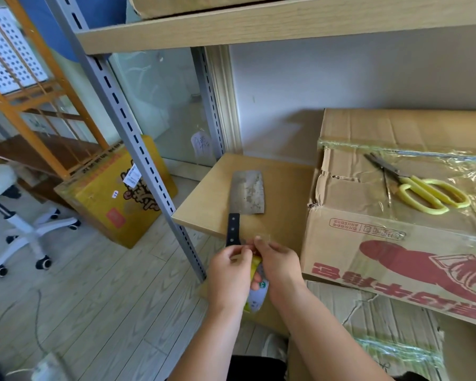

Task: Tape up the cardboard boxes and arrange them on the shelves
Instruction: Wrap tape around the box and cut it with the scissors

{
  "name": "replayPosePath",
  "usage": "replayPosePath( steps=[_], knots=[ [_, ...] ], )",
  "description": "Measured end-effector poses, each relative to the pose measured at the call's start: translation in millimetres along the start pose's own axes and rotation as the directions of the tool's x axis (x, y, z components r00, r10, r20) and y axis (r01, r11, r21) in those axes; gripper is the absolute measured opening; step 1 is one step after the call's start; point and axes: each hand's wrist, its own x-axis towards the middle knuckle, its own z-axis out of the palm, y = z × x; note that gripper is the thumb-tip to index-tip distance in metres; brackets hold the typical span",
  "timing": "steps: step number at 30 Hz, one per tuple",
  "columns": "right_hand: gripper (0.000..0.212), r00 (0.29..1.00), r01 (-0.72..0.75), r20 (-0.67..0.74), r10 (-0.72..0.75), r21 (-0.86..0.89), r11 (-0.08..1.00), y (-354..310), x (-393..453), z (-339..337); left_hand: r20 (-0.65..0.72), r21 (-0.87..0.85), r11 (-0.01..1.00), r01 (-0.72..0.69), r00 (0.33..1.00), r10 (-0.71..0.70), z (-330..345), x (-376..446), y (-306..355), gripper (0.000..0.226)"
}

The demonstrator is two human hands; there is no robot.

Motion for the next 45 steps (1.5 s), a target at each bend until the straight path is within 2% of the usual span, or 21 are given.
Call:
replayPosePath(
  steps=[3,6,8,12,16,18,19,23,26,29,31,33,35,41,43,45],
  knots=[
    [0.027,0.997,0.062,-0.041,-0.065,-0.076,0.995,3,-5,-5,0.043,0.068,0.997,-0.019,0.999,0.016,-2,-9,4,0.016],
    [0.030,0.994,0.099,-0.018,-0.105,-0.195,0.976,9,-19,-18,0.158,0.168,0.985,-0.032,0.987,0.005,0,-28,2,0.018],
    [0.034,0.994,0.098,-0.021,-0.109,-0.288,0.953,21,-31,-32,0.252,0.259,0.965,-0.027,0.967,-0.040,-1,-43,-2,0.024],
    [0.034,0.989,0.057,-0.101,-0.104,-0.389,0.920,41,-61,-84,0.387,0.310,0.949,0.053,0.905,-0.177,9,-78,-12,0.034],
    [0.030,0.965,-0.011,-0.237,-0.114,-0.467,0.884,67,-88,-153,0.519,0.379,0.925,0.028,0.821,-0.238,38,-125,-19,0.023],
    [0.029,0.947,-0.072,-0.304,-0.099,-0.502,0.862,76,-104,-184,0.580,0.398,0.917,0.035,0.765,-0.281,60,-147,-33,0.046],
    [0.031,0.934,-0.114,-0.346,-0.087,-0.522,0.845,79,-111,-199,0.594,0.425,0.905,0.028,0.745,-0.302,70,-159,-40,0.051],
    [0.029,0.883,-0.264,-0.464,-0.064,-0.605,0.751,83,-133,-246,0.664,0.471,0.880,-0.054,0.678,-0.314,104,-200,-64,0.041],
    [0.025,0.866,-0.297,-0.494,-0.085,-0.642,0.706,87,-136,-270,0.703,0.462,0.882,-0.091,0.644,-0.302,126,-211,-67,0.034],
    [0.015,0.857,-0.288,-0.507,-0.089,-0.616,0.734,98,-125,-292,0.720,0.495,0.862,-0.107,0.605,-0.339,144,-211,-72,0.027],
    [0.031,0.861,-0.266,-0.497,-0.107,-0.620,0.738,105,-112,-301,0.730,0.503,0.856,-0.117,0.588,-0.349,158,-210,-82,0.028],
    [0.032,0.875,-0.247,-0.464,-0.136,-0.670,0.700,110,-94,-307,0.735,0.503,0.862,-0.055,0.553,-0.393,169,-208,-88,0.022],
    [0.014,0.895,-0.209,-0.417,-0.158,-0.706,0.677,107,-79,-310,0.736,0.476,0.879,0.031,0.532,-0.418,176,-205,-92,0.014],
    [0.010,0.938,-0.094,-0.296,-0.180,-0.718,0.689,98,-44,-312,0.689,0.441,0.882,0.165,0.568,-0.450,187,-195,-111,0.018],
    [0.007,0.915,-0.055,-0.333,-0.229,-0.664,0.746,91,-36,-311,0.688,0.437,0.882,0.177,0.567,-0.454,184,-193,-118,0.025],
    [0.007,0.891,-0.014,-0.375,-0.255,-0.584,0.811,82,-30,-314,0.696,0.443,0.870,0.214,0.529,-0.485,182,-198,-119,0.033]
  ],
)
